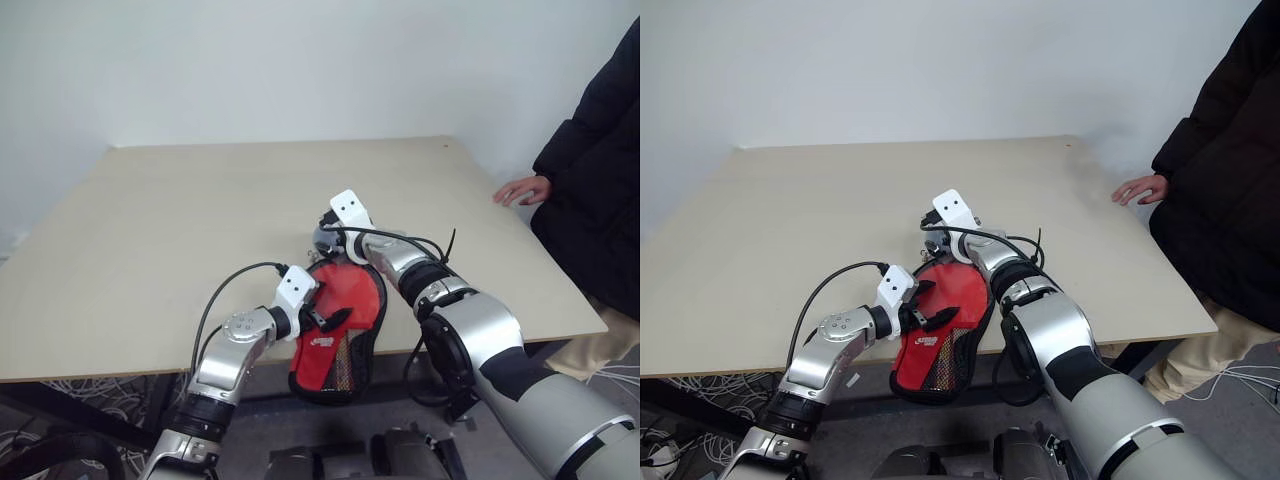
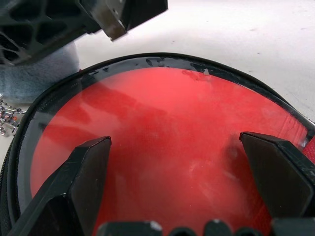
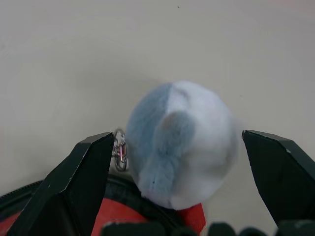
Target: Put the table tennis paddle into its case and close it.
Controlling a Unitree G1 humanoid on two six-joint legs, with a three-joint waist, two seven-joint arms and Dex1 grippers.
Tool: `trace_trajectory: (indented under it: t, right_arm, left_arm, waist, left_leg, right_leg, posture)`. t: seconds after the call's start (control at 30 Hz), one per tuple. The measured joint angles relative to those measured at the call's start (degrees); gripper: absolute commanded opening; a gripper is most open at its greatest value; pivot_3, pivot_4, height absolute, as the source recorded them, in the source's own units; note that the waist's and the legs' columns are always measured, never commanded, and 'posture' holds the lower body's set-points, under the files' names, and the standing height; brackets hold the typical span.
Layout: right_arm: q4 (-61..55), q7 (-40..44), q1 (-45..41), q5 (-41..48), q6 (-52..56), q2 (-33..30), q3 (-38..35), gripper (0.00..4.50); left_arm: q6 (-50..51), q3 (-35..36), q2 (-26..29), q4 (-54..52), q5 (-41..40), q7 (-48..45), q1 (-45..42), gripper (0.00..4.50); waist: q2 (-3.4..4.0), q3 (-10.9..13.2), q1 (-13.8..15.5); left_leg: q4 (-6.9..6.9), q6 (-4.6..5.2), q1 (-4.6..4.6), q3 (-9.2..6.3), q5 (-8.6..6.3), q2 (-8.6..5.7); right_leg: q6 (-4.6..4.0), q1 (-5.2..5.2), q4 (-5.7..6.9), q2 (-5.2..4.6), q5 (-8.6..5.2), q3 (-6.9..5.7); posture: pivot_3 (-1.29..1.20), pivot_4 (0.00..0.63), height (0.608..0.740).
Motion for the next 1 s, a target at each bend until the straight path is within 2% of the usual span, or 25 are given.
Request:
trace_trajectory:
  t: [0.3, 0.4, 0.67, 0.7, 0.73, 0.9, 1.0]
  right_arm:
    - [0.13, -0.94, 1.25, -0.53, 0.08, 0.03, 0.0, 4.5]
    - [0.14, -0.94, 1.46, -0.99, 0.13, 0.09, -0.02, 3.98]
    - [0.14, -0.92, 1.46, -1.28, 0.13, 0.42, -0.12, 1.76]
    - [0.14, -0.92, 1.46, -1.29, 0.13, 0.43, -0.14, 1.59]
    - [0.14, -0.92, 1.46, -1.33, 0.13, 0.43, -0.14, 1.22]
    - [0.14, -0.95, 1.46, -1.62, 0.09, 0.44, -0.17, 0.09]
    - [0.14, -1.38, 1.46, -2.12, -0.02, 0.44, -0.11, 0.01]
  left_arm:
    - [0.23, 0.08, 0.08, -0.03, -0.12, 0.0, 0.0, 4.48]
    - [0.37, 0.12, 0.08, -0.04, -0.12, 0.01, -0.01, 4.5]
    - [0.52, 0.15, 0.08, -0.05, -0.12, 0.0, -0.04, 4.5]
    - [0.52, 0.15, 0.08, -0.05, -0.12, 0.0, -0.05, 4.5]
    - [0.52, 0.15, 0.09, -0.05, -0.12, 0.0, -0.05, 4.5]
    - [0.51, 0.15, 0.13, -0.04, -0.12, -0.03, -0.07, 4.5]
    - [0.51, 0.15, 0.17, -0.04, -0.12, -0.07, -0.1, 4.5]
  waist:
    - [0.0, 0.0, -0.14]
    - [0.0, 0.0, -0.15]
    - [0.0, 0.0, -0.16]
    - [0.0, 0.0, -0.16]
    - [0.0, 0.0, -0.16]
    - [0.0, 0.0, -0.16]
    - [0.0, 0.0, -0.17]
  left_leg:
    - [0.0, 0.0, 0.01, 0.01, 0.0, 0.0]
    - [0.0, 0.0, 0.03, 0.0, 0.0, 0.0]
    - [0.0, 0.0, 0.02, 0.0, 0.0, 0.0]
    - [0.0, 0.0, 0.03, 0.0, 0.0, 0.0]
    - [0.0, 0.0, 0.02, 0.0, 0.0, 0.0]
    - [0.0, 0.0, 0.02, 0.0, 0.0, 0.0]
    - [0.0, 0.0, 0.02, 0.0, 0.0, 0.0]
  right_leg:
    - [-0.01, 0.0, 0.0, 0.0, 0.0, 0.01]
    - [-0.01, 0.0, 0.0, 0.0, 0.0, 0.01]
    - [-0.01, 0.0, 0.0, 0.0, 0.0, 0.0]
    - [-0.01, 0.01, 0.0, 0.0, -0.01, 0.0]
    - [-0.01, 0.0, 0.0, 0.0, -0.01, 0.0]
    - [-0.01, 0.0, 0.0, 0.0, -0.01, 0.01]
    - [-0.01, 0.0, 0.0, 0.0, -0.01, 0.01]
  posture:
    - [0.0, 0.0, 0.74]
    - [0.0, 0.0, 0.74]
    - [0.0, 0.0, 0.74]
    - [0.0, 0.0, 0.74]
    - [0.0, 0.0, 0.74]
    - [0.0, 0.0, 0.74]
    - [0.0, 0.0, 0.74]
